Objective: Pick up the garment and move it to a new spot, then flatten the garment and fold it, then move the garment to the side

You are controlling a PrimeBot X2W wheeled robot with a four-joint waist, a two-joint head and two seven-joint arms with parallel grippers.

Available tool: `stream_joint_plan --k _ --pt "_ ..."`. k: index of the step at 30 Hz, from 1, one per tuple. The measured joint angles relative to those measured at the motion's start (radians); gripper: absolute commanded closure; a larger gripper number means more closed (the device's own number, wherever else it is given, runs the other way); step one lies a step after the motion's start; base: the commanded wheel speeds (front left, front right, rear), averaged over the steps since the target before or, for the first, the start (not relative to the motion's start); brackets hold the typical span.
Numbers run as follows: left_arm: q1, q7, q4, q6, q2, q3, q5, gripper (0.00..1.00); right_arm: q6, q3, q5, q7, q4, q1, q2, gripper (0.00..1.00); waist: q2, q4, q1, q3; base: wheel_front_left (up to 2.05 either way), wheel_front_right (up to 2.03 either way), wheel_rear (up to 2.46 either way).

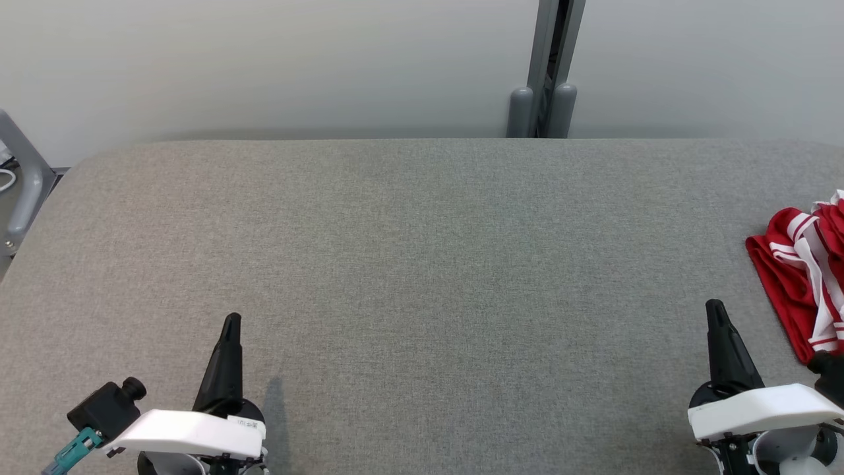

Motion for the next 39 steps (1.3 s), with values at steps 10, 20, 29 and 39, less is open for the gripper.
stream_joint_plan --k 10,20,29,39 --pt "-0.019 0.038 0.021 -0.005 0.007 0.020 -0.111 1.00 0.000 -0.012 0.146 0.028 0.000 0.000 0.001 1.00 0.0000 -0.008 0.0000 -0.007 0.00 0.00 0.00" --pt "-0.040 0.079 0.043 -0.013 0.010 0.043 -0.230 1.00 0.000 -0.032 0.302 0.061 0.001 0.000 0.001 1.00 0.0000 -0.017 0.0000 -0.015 0.00 0.00 0.00" --pt "-0.059 0.111 0.058 -0.018 0.011 0.063 -0.322 1.00 0.000 -0.043 0.420 0.086 0.001 -0.001 0.002 1.00 0.0000 -0.025 0.0000 -0.022 0.00 0.00 0.00" --pt "-0.078 0.137 0.072 -0.021 0.011 0.079 -0.394 1.00 0.000 -0.052 0.516 0.107 0.001 -0.001 0.002 1.00 0.0000 -0.032 0.0000 -0.028 0.00 0.00 0.00"
